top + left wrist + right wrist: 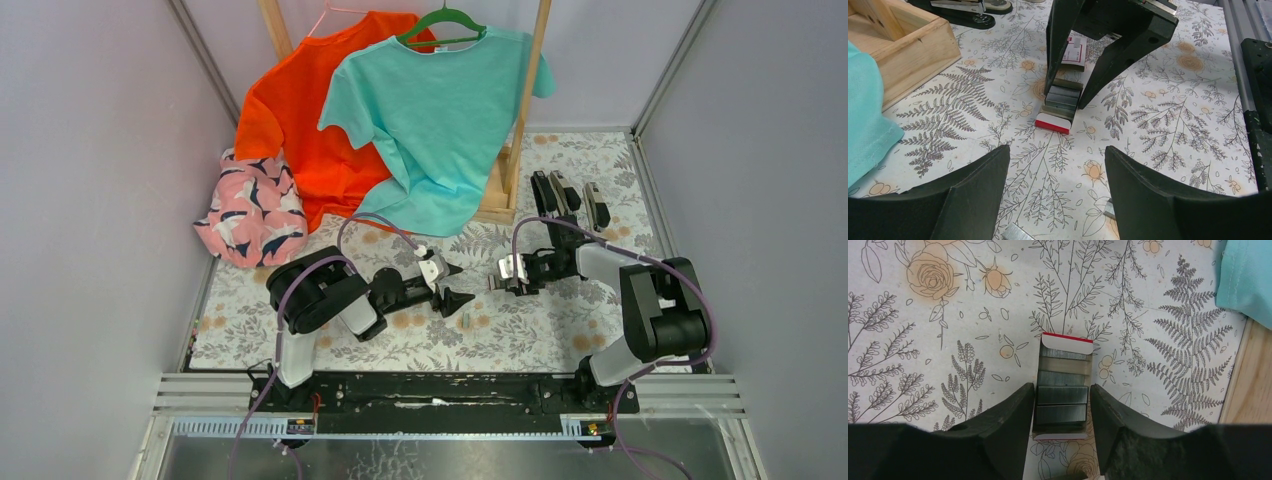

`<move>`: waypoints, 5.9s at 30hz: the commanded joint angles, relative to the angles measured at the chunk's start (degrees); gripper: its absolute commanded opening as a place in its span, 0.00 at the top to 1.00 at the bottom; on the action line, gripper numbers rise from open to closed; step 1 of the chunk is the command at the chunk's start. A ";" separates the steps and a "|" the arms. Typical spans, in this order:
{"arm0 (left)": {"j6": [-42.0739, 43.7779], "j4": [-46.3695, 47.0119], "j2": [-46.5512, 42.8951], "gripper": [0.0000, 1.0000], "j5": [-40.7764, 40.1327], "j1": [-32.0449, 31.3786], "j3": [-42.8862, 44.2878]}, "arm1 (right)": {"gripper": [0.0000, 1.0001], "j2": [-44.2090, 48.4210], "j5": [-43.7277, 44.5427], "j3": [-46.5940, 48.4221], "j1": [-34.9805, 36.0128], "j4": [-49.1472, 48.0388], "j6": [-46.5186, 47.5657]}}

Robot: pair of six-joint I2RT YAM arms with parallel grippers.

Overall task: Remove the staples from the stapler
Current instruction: Adjust the staple in the staple box, then pick up the staple at the center of the board.

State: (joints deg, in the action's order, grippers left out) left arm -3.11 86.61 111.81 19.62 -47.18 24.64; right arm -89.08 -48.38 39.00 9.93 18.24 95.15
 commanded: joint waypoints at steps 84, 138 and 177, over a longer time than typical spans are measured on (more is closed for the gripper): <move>-0.20 4.98 -2.89 0.24 0.56 0.49 -1.57 | 0.44 -1.87 39.30 8.27 9.38 -0.79 -101.25; -3.44 5.06 -6.60 0.23 0.66 1.26 -4.20 | 0.38 5.49 38.17 9.00 7.61 -1.09 -95.59; -21.72 -65.87 -45.85 0.38 -28.92 -6.90 1.07 | 0.28 18.21 -22.93 18.90 7.60 40.79 -6.11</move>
State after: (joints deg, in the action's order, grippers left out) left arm -27.03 16.53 73.54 -9.43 -54.06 30.76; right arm -68.42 -67.42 55.68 13.47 41.17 54.39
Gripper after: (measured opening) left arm 0.609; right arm 0.696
